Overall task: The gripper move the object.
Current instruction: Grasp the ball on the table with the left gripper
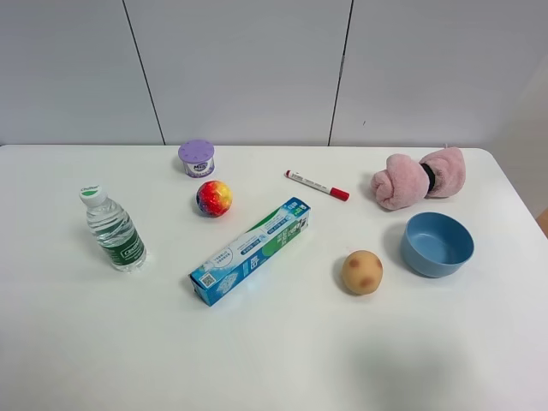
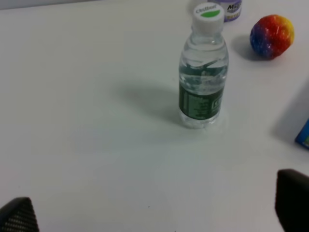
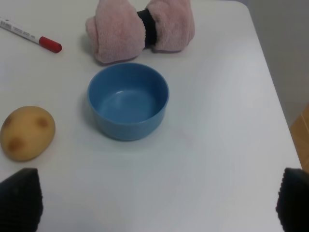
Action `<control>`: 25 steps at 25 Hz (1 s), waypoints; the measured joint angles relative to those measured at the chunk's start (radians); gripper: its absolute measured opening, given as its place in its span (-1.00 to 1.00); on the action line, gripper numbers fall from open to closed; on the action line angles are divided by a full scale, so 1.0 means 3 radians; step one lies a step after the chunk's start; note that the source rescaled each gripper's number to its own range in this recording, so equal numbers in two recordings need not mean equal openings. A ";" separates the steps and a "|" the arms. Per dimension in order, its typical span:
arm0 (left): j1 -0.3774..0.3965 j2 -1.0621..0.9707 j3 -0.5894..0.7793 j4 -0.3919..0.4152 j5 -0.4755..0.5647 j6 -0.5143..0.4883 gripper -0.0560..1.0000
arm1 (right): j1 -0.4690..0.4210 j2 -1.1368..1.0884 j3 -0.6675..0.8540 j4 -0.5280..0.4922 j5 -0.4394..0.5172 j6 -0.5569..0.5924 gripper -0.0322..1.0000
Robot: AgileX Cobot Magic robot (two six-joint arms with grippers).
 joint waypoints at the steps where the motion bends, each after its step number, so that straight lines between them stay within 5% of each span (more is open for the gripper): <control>1: 0.0000 0.0000 0.0000 0.0000 0.0000 0.0000 1.00 | 0.0000 0.0000 0.0000 0.0000 0.0000 0.0000 1.00; 25: 0.0000 0.0000 0.0000 0.0000 0.0000 0.0000 1.00 | 0.0000 0.0000 0.0000 0.0000 0.0000 0.0000 1.00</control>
